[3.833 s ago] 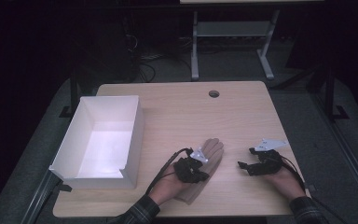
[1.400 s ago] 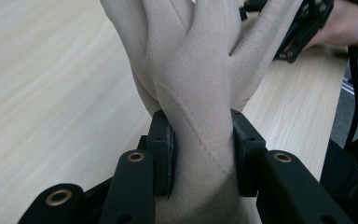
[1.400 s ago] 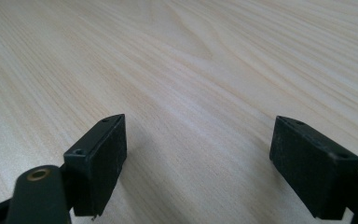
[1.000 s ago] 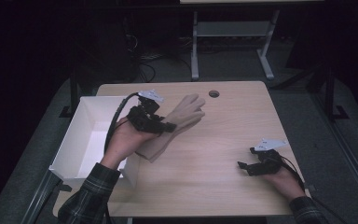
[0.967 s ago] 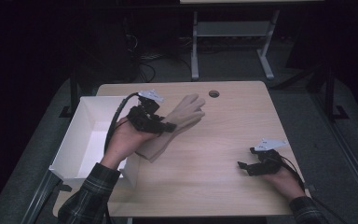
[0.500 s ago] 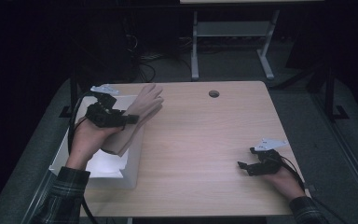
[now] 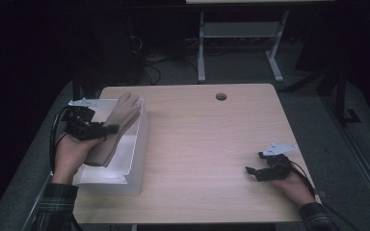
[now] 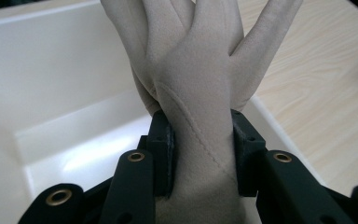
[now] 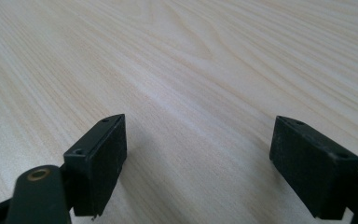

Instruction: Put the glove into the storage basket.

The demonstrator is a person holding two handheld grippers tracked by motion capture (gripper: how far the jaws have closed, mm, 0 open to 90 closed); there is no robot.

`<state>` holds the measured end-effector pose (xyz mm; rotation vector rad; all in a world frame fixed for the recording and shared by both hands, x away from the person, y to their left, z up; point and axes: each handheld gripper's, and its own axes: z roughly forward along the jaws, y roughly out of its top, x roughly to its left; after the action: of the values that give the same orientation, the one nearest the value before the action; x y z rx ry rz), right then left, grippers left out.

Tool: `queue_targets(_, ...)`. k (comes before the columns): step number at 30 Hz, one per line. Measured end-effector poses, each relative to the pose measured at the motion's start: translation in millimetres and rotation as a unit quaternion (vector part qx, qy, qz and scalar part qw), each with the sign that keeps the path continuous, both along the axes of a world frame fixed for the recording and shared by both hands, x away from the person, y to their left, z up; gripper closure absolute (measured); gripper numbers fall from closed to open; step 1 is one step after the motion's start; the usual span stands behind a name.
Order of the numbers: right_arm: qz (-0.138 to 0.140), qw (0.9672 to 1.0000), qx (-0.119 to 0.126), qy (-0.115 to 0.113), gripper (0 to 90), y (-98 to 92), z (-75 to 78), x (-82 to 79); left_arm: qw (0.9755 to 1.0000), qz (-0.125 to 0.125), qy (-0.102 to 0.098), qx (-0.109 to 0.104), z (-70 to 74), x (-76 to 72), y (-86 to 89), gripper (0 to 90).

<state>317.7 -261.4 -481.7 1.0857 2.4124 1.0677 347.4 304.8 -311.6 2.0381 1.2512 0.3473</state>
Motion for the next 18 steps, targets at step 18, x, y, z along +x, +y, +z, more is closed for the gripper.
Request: queue_targets(18, 0.0, 1.0, 0.0, 0.0, 18.4, 0.0, 0.0, 0.0, 0.9977, 0.036, 0.052, 0.025, -79.8, 15.8, 11.0, 65.4)
